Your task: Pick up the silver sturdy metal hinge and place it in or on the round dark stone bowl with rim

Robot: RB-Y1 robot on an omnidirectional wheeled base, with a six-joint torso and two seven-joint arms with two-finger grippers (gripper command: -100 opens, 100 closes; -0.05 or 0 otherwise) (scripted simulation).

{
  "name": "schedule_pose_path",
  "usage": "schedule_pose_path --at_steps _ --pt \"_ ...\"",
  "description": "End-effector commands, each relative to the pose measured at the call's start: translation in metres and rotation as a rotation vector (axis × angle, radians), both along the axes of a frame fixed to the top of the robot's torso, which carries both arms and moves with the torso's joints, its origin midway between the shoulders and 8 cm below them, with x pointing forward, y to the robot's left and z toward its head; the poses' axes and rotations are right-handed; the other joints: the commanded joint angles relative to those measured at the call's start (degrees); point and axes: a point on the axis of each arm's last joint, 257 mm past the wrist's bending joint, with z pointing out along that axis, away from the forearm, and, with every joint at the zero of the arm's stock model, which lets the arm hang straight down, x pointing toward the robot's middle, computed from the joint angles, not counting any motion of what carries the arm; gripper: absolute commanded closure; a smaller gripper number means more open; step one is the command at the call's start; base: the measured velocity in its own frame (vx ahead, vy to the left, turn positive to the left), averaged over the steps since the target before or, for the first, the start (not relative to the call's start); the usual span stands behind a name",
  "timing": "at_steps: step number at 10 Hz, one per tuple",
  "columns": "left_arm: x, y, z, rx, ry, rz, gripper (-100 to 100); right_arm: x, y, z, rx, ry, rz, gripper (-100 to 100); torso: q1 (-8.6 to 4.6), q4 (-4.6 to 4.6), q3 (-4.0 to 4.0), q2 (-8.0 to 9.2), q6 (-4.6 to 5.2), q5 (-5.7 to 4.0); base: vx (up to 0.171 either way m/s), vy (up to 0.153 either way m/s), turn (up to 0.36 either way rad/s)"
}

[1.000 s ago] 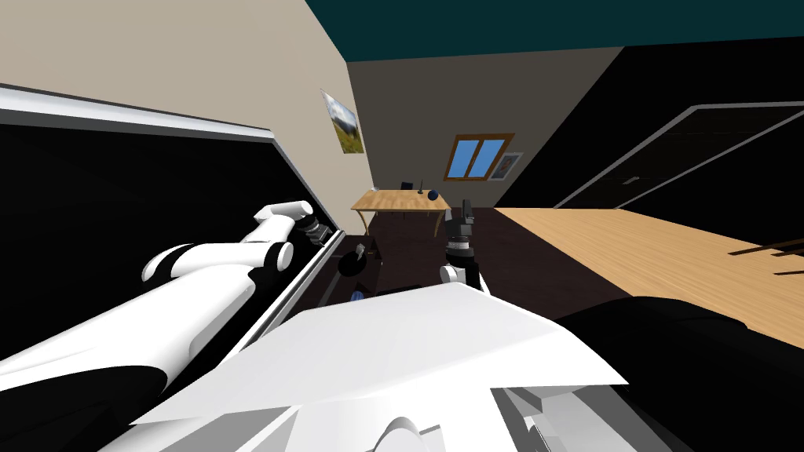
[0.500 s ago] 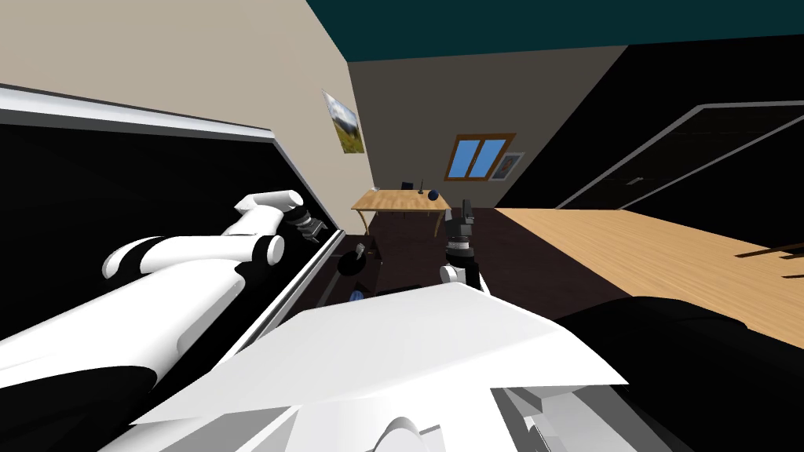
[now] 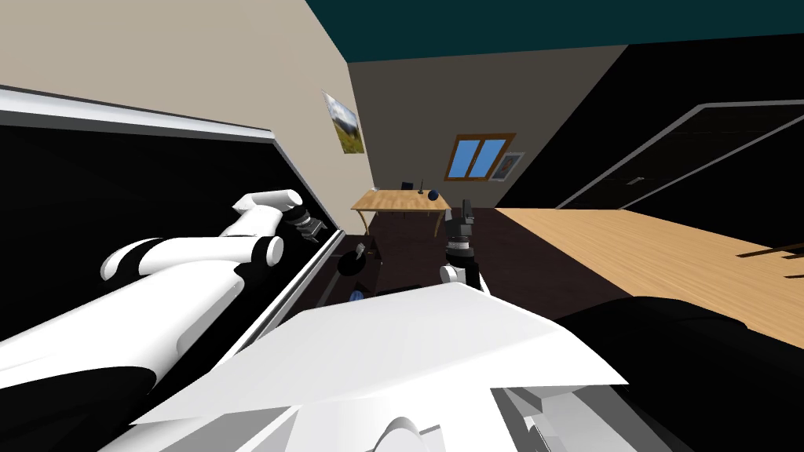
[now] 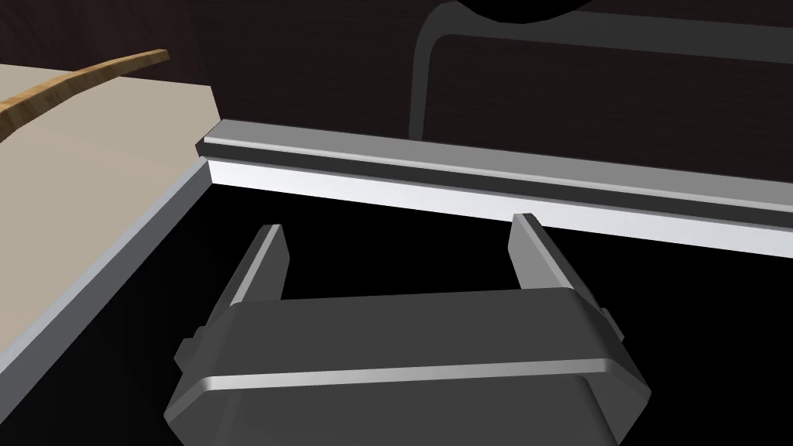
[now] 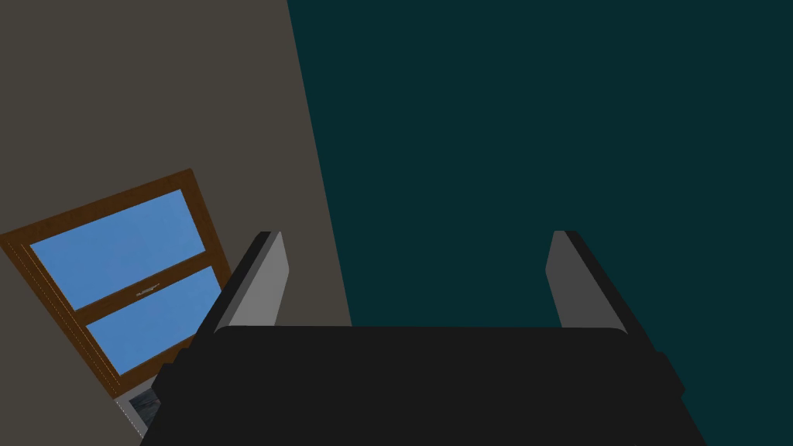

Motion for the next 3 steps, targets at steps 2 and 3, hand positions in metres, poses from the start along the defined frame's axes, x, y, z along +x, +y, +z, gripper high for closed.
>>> schedule_pose_path --at_steps 2,3 --pt "0.0000 0.0000 0.0000 0.000 0.000 0.000 0 0.0000 0.0000 0.0000 0.000 0.000 0.000 0 0.00 0.00 0.00 0.00 0.00 0.00 0.000 0.000 0.000" --pt "0.0000 0.0000 0.0000 0.000 0.000 0.000 0 0.0000 0.0000 0.0000 0.000 0.000 0.000 0 0.00 0.00 0.00 0.00 0.00 0.00 0.000 0.000 0.000"
